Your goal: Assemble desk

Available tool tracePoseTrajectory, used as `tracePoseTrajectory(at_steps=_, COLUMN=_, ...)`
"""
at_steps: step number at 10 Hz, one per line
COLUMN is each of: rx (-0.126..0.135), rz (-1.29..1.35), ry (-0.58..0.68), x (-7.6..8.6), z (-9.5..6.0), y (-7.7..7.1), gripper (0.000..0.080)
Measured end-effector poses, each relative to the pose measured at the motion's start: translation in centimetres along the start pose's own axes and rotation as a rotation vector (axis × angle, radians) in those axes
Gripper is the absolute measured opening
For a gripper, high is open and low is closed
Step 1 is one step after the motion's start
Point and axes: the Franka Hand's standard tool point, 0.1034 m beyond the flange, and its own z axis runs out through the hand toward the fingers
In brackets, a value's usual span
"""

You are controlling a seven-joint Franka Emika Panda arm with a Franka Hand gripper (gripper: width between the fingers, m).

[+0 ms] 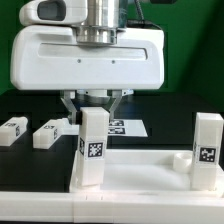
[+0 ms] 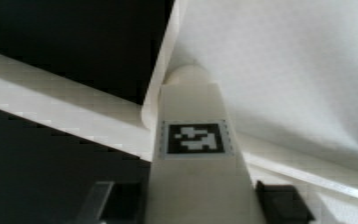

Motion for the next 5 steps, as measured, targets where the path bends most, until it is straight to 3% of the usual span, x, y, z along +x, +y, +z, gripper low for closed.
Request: tracePoseTrajectory(at_steps=5, rx=0.007, rz=0.515, ry=0.0, x=-0.08, z=0.13, y=0.01, gripper=0.029)
